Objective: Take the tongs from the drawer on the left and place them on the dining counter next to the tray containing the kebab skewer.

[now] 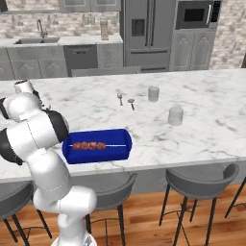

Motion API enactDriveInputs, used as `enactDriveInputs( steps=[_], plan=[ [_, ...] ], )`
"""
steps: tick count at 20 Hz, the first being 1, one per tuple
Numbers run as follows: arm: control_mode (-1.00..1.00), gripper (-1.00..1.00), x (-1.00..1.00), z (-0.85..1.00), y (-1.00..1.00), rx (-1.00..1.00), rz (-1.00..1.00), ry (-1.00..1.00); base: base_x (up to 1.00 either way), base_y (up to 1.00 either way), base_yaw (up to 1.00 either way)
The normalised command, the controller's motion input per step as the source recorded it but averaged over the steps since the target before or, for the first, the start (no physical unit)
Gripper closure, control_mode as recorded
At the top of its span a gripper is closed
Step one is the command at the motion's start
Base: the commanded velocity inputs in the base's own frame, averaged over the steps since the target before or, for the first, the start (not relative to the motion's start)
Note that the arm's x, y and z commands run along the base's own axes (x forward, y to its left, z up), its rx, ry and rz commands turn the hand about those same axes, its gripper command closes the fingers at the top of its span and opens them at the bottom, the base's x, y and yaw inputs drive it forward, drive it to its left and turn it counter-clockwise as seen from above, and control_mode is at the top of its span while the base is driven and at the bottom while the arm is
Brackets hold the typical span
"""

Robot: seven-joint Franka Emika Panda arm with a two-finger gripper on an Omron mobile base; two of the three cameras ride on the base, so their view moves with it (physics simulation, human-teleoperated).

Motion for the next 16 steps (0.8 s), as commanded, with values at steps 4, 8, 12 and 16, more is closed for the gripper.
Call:
enactDriveInputs(
  steps=[4, 8, 12, 16],
  plan=[
    [-1.0, -1.0, -0.23, 0.99, 0.0, 0.11, -0.01, -0.41, 0.0, 0.0, 0.0],
    [-1.0, -1.0, -0.32, 1.0, 0.0, 0.15, 0.0, -0.44, 0.0, 0.0, 0.0],
    [-1.0, -1.0, -0.43, 1.0, -0.05, 0.19, 0.0, -0.44, 0.0, 0.0, 0.0],
    [-1.0, -1.0, -0.92, 1.0, -0.21, 0.21, 0.0, -0.48, 0.0, 0.0, 0.0]
  ],
)
